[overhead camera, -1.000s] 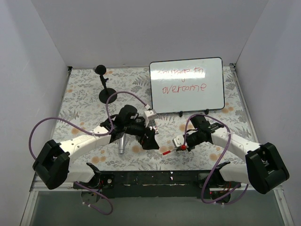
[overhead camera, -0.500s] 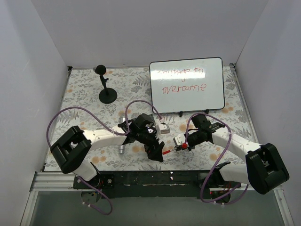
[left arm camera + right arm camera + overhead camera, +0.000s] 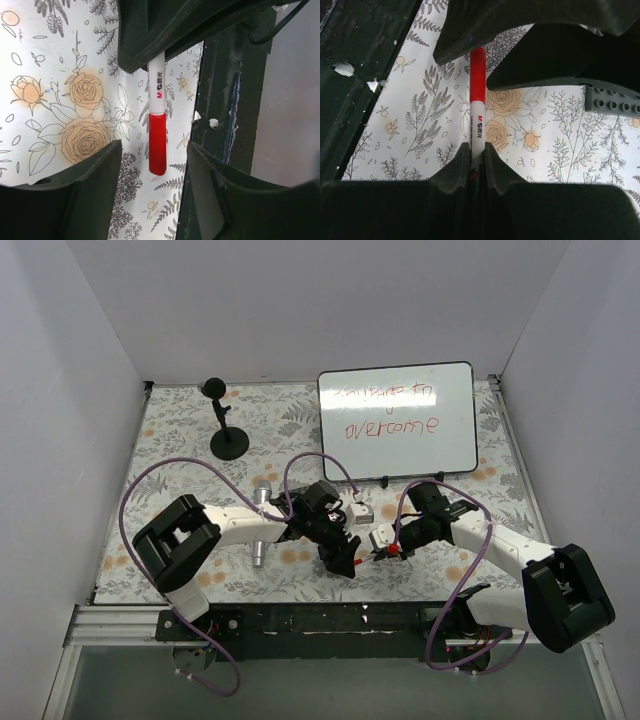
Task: Write a sentence on the whiteboard
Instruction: Insert the whiteboard marker into the pen cap.
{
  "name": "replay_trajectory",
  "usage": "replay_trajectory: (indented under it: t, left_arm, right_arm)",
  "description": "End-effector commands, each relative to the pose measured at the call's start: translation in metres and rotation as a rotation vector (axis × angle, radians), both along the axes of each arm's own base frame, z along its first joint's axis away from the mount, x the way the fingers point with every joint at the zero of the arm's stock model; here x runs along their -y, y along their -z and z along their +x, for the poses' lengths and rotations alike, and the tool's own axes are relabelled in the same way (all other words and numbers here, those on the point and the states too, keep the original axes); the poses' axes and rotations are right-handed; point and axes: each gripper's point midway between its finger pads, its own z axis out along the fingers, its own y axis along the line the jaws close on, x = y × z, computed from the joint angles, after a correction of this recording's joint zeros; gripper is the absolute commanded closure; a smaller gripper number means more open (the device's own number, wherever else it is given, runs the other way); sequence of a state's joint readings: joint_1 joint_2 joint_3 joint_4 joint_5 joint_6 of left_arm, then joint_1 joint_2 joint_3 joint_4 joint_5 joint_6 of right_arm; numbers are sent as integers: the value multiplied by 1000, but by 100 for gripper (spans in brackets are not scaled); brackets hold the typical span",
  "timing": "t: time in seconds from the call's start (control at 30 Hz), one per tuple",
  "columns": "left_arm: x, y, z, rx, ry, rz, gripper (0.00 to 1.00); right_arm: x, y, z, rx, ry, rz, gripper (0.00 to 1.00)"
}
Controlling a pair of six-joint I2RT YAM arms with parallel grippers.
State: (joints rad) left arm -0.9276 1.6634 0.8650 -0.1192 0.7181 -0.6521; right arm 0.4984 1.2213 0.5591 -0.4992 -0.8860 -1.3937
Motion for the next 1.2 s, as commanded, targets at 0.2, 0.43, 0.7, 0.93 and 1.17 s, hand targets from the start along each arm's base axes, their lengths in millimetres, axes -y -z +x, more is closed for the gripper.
replay_trajectory:
  t: [0.2, 0.43, 0.7, 0.93, 1.17]
  left_arm:
    - [13, -11, 0, 2, 35, -36, 73]
    - [24, -24, -1, -19, 61, -85, 100]
    - [58, -59, 13, -23, 45, -225, 100]
    - [83, -91, 29, 10, 12, -365, 100]
    - [97, -110, 37, 41, 6, -456, 100]
  right_arm:
    - [-2, -6, -4, -26, -9, 23, 99]
    - [-3, -7, -3, -29, -5, 25, 99]
    - [-7, -17, -6, -64, -8, 52, 99]
    - [-8, -22, -9, -51, -19, 79, 99]
    - [-10, -23, -14, -56, -37, 94, 99]
